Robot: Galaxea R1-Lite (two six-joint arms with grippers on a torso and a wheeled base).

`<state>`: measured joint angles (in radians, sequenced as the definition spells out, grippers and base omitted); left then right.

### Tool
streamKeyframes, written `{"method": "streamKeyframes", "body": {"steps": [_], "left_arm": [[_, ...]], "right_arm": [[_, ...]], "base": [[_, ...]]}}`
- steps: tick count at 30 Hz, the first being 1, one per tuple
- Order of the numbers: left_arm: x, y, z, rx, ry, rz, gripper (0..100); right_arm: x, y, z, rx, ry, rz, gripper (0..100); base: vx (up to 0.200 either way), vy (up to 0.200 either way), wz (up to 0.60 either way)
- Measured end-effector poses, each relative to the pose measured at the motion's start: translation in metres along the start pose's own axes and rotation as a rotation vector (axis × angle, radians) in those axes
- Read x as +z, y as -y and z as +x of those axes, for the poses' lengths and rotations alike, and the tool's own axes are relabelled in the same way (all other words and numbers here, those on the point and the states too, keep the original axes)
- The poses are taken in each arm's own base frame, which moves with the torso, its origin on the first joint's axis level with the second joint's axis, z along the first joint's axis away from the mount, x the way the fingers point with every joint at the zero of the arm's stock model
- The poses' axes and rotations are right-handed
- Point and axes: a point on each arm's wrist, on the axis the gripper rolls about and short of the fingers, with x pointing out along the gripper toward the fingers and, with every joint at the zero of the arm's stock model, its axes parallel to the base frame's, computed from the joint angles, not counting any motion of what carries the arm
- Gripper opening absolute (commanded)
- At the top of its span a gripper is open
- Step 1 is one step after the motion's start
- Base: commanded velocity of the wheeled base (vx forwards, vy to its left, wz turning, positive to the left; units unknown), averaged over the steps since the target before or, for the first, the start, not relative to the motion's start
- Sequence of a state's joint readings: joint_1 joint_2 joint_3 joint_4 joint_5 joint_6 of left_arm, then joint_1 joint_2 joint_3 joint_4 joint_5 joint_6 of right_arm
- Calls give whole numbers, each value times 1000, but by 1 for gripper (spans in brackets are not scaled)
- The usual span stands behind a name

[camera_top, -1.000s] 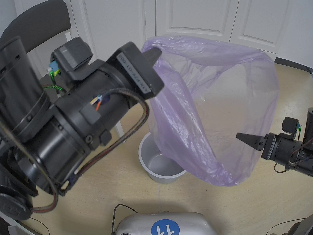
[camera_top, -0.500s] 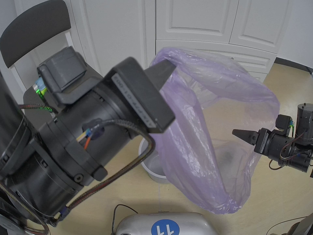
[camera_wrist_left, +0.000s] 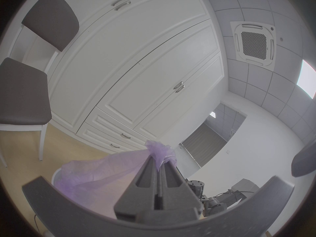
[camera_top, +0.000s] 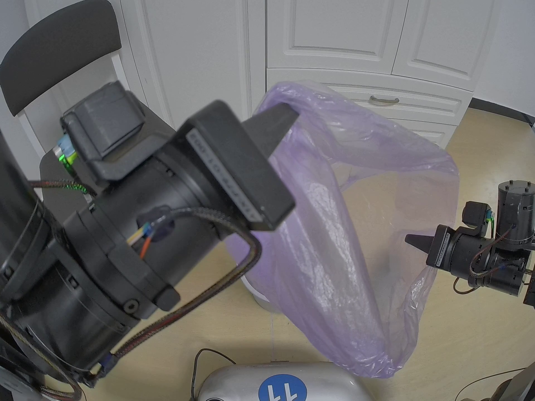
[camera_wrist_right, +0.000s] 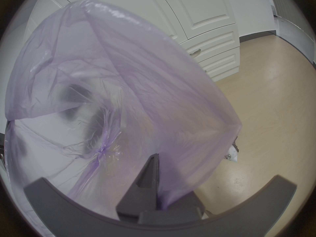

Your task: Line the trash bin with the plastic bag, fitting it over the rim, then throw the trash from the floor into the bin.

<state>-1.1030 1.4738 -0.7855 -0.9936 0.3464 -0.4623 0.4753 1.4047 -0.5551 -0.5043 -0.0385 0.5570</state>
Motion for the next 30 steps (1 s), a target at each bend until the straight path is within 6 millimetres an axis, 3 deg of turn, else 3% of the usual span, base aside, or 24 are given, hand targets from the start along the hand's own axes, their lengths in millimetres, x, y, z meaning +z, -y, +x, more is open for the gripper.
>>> {"method": "streamKeyframes", "body": {"steps": [15, 22, 30], "left_arm": [[-10, -21, 3, 84, -51, 90, 0], [-29, -57, -8, 239, -270, 381, 0], [-31, -91, -14, 407, -396, 463, 0]], "right_arm": [[-3, -1, -10, 2, 8, -65, 0], [-7, -1, -29, -75, -21, -211, 0], [16, -22, -39, -86, -12, -393, 0]], "base": [[0, 0, 0], [0, 0, 0], [0, 0, 0]]}}
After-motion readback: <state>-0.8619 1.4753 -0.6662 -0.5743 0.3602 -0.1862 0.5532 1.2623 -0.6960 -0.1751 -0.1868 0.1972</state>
